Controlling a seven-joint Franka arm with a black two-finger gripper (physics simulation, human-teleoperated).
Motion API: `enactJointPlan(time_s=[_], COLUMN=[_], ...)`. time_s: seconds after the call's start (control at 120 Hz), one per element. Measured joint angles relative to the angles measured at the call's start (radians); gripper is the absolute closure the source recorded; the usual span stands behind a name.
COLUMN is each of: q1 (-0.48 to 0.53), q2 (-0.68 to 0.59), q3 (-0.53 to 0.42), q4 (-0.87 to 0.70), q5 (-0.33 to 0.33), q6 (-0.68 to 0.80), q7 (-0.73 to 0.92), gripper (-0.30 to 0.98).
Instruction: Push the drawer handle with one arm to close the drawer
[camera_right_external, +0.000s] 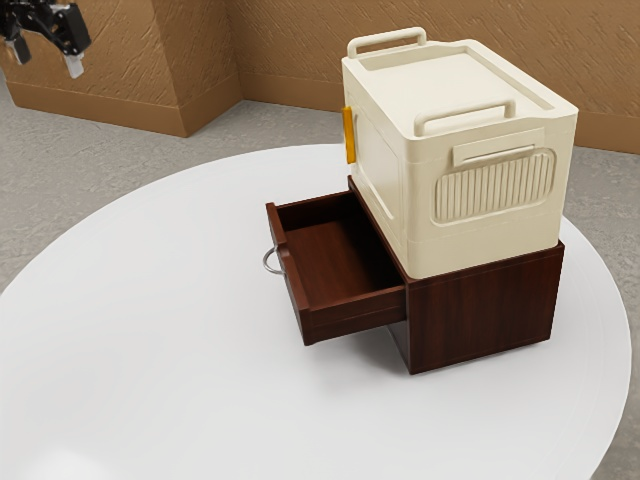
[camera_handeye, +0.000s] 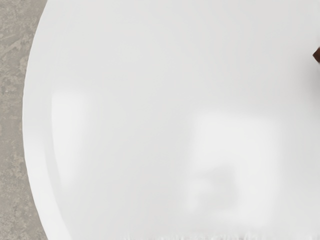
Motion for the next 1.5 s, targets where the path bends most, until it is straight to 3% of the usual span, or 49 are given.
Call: enactJointPlan(time_s=[0.167, 0.283, 0.533, 0.725, 0.958, 1.175, 1.5], q1=[-0.116, -0.058, -0.039, -0.04, -0.054, -0.127, -0.184], q2=[0.023, 0.025, -0.014, -0.047, -0.07, -0.075, -0.055], q3=[-0.006, -0.085, -0.151, -0.159, -0.156, -0.15, -0.143], q4=[-0.033, -0.103, -0.34, -0.538, -0.752, -0.885, -0.98], q5=[-0.008, -0.011, -0.01, -0.007, -0.007, -0.008, -0.007], q6=[0.011, 0.022, 0.075, 0.182, 0.442, 0.691, 1.0], q7=[0.023, 0.035, 0.047, 0.07, 0.132, 0.198, 0.272], gripper=[0.0, 0.0, 0.51, 0.7, 0.76, 0.78, 0.78])
